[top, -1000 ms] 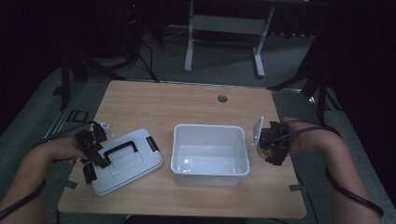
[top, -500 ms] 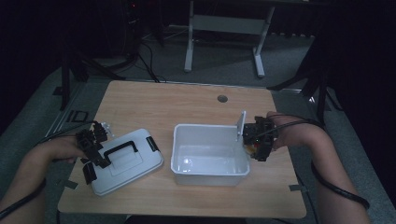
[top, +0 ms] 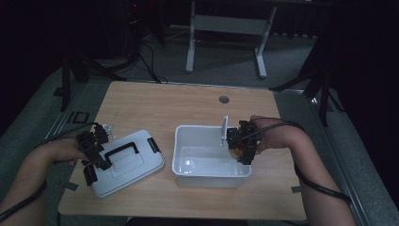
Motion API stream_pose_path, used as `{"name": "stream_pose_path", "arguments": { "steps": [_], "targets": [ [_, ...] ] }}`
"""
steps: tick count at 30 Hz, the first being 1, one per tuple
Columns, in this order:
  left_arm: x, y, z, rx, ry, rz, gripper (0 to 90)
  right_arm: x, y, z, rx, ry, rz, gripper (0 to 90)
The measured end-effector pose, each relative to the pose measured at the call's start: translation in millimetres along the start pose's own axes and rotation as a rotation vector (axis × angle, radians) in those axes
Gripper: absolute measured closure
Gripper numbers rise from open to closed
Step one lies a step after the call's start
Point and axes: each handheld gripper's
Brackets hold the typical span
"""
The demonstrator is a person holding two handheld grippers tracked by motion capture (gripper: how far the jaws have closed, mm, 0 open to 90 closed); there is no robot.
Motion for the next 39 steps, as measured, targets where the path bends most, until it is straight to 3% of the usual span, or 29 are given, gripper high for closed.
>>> {"name": "stream_pose_path", "arguments": {
  "steps": [8, 12, 22, 29, 39],
  "targets": [
    [-0.4, -1.4, 0.6, 0.0, -0.003, 0.008, 16.8, -11.3, -13.6, -2.6, -0.012, 0.001, 0.001, 20.4],
    [-1.1, -2.3, 0.2, 0.005, -0.004, 0.005, 16.8, -13.5, -31.0, -8.7, -0.035, -0.015, 0.007, 20.3],
    [-0.4, -2.9, -0.1, 0.008, -0.006, 0.012, 16.8, -11.5, -59.3, -5.9, -0.071, -0.024, 0.013, 20.4],
    [-1.3, -3.0, -0.2, 0.01, -0.006, 0.01, 16.8, -14.7, -78.1, -1.6, -0.095, -0.017, 0.043, 20.4],
    [-0.5, -5.9, 0.1, 0.025, -0.006, 0.014, 16.9, -17.8, -102.9, -0.1, -0.093, -0.012, 0.097, 20.3]
  ]
}}
Point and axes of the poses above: each handheld gripper's, and its own axes: y roughly backward along the jaws, x roughly out of its underside, z roughly to its left, and after that the axes turned 1 degree about -z, right-handed
